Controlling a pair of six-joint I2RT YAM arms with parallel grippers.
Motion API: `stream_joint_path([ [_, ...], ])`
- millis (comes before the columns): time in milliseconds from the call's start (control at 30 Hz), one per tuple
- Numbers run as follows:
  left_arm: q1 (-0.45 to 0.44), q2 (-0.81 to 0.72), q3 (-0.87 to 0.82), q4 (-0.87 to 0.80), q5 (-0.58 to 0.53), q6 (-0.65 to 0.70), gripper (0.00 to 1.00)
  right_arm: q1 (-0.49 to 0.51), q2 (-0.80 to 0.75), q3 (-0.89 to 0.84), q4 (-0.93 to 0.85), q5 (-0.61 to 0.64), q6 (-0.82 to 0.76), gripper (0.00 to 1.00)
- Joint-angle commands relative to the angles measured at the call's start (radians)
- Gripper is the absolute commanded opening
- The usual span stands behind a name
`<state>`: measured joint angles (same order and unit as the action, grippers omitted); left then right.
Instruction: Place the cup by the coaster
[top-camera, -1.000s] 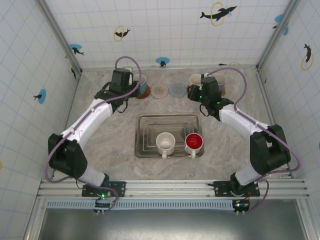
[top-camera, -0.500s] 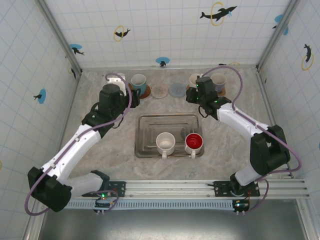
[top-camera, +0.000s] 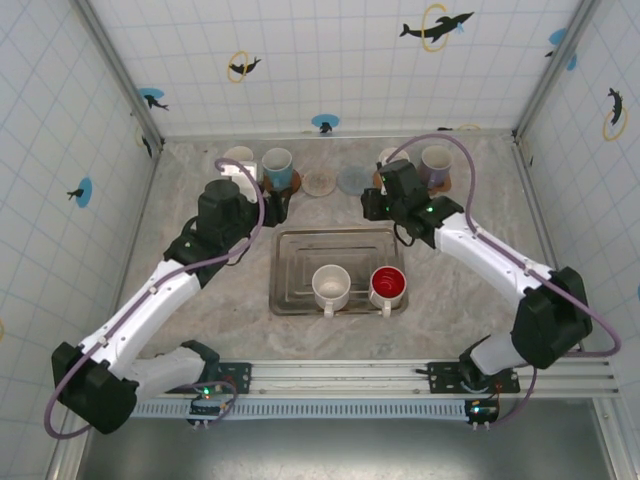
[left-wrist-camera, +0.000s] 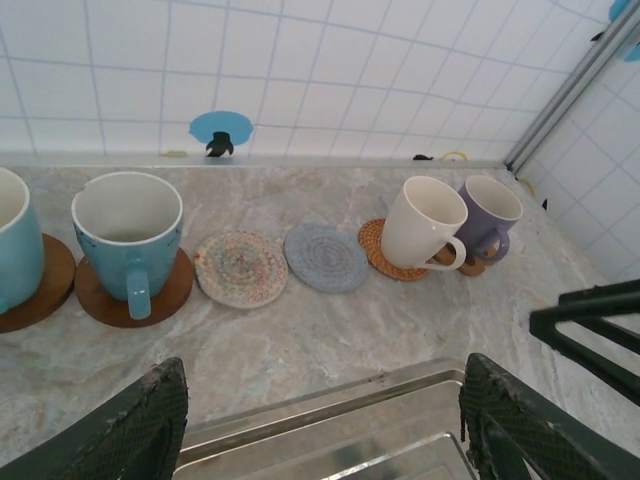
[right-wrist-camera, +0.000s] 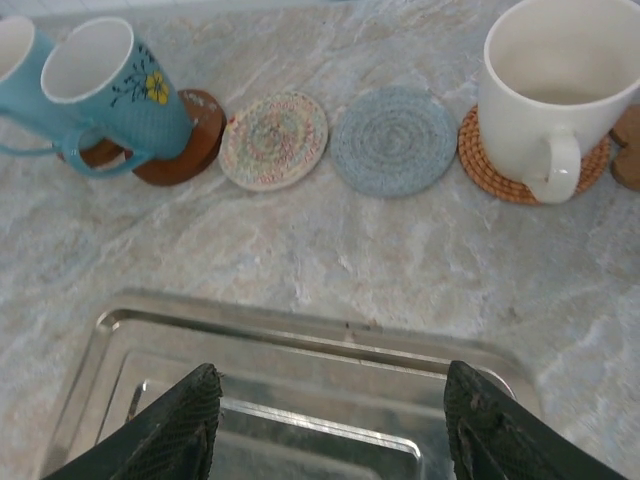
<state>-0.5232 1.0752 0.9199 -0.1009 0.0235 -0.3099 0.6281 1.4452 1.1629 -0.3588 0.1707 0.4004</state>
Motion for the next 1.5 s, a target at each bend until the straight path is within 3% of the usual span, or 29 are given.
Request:
stream_joint_path([
  [0,-0.004,-0.042,-0.015,0.040,0.020,0.028,0.73,0.045,-0.076,0.039,-0.165,0.058,-0.047,0.62],
  [333,-0.005,-0.089,-0.035,0.037,0.040,0.023,0.76,0.195,-0.292,-0.106,-0.435,0.209,0.048,0.62],
  [667,-0.006,-0.089,-0.040,0.059,0.090,0.002,0.78,0.320,-0.507,-0.361,-0.397,0.213,0.304,0.59],
  [1133,-0.006,-0.097,-0.046,0.042,0.082,0.015,0.80,0.439,-0.431,-0.489,-0.291,0.166,0.457,0.57],
  [1467,-0.007,-0.102,-0.045,0.040,0.081,0.017,0.81,0.456,-0.369,-0.522,-0.231,0.136,0.476,0.55],
])
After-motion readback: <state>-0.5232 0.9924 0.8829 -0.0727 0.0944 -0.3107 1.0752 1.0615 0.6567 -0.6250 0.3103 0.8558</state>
